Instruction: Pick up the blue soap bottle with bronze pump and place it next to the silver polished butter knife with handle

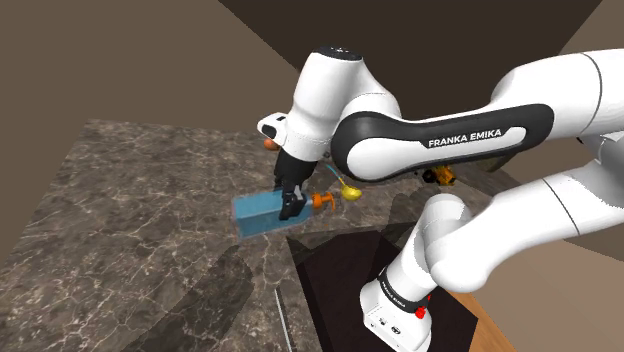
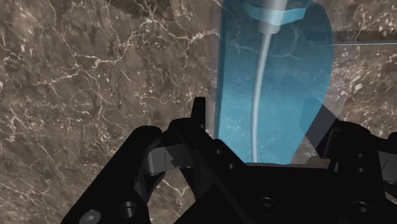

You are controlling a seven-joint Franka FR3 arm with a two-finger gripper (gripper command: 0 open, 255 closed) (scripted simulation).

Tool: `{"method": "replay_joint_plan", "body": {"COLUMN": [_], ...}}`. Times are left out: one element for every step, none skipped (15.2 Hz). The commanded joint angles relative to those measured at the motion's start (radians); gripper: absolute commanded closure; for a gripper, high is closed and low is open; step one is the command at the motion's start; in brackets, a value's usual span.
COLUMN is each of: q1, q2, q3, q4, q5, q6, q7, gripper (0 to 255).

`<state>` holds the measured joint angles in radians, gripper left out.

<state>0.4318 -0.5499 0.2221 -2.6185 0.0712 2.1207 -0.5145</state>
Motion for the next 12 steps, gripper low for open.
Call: {"method": "replay_joint_plan", "body": {"q1": [0.001,0.013,0.024,0.035,0.045,0.055,0.064,0.072,0.079,0.086,0.092,0.097], "q2": [-0.013,-0.008,-0.001,0.006,0.015,0.026,0.037,0.050,0.064,0.079,0.095,0.112], "q3": [-0.003,0.018,0.039,0.061,0.082,0.103,0.124,0.146,0.167,0.188,0.210,0.231], "q4": [0.018,0.025,0.033,0.042,0.052,0.064,0.076,0.090,0.105,0.121,0.138,0.156], "q5": [0.000,0.010,0.019,0.028,0.037,0.044,0.051,0.056,0.061,0.065,0.067,0.068], "q6": [-0.031,-0.032,-0.034,-0.035,-0.036,-0.036,-0.037,-0.037,-0.038,-0.038,-0.038,-0.038], "q7": [-0.001,0.025,0.051,0.077,0.103,0.129,0.156,0.182,0.209,0.236,0.263,0.291], "gripper": [255,255,255,255,255,255,255,255,255,255,255,255]}}
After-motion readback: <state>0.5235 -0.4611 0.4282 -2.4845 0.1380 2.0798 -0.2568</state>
